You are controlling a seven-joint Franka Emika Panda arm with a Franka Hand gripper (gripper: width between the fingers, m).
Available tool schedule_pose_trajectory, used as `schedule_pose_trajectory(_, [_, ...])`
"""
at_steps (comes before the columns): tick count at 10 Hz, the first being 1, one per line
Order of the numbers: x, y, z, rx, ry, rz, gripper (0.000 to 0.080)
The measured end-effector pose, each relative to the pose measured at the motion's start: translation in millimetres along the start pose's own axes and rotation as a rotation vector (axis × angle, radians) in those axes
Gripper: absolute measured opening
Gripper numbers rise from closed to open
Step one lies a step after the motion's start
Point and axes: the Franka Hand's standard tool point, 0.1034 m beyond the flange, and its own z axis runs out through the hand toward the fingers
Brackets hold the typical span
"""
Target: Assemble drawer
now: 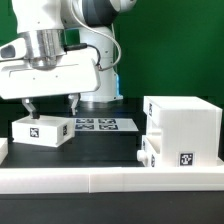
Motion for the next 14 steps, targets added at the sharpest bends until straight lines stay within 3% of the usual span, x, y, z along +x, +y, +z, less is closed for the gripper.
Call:
schedule_pose_trajectory(4, [-2.0,-4.6,1.6,0.018,-0.001,0.172,0.0649])
schedule_pose_trajectory(8, [-28.6,-1.0,15.4,-0.005,-0.002,0.161,0.0649])
schedule_pose_trajectory(10, [-38.3,2.7,30.0,-0.016,0.003,0.151,0.0649])
schedule_pose_trajectory(14, [-45.5,3.3,47.9,-0.022,-0.001,0.148,0.0649])
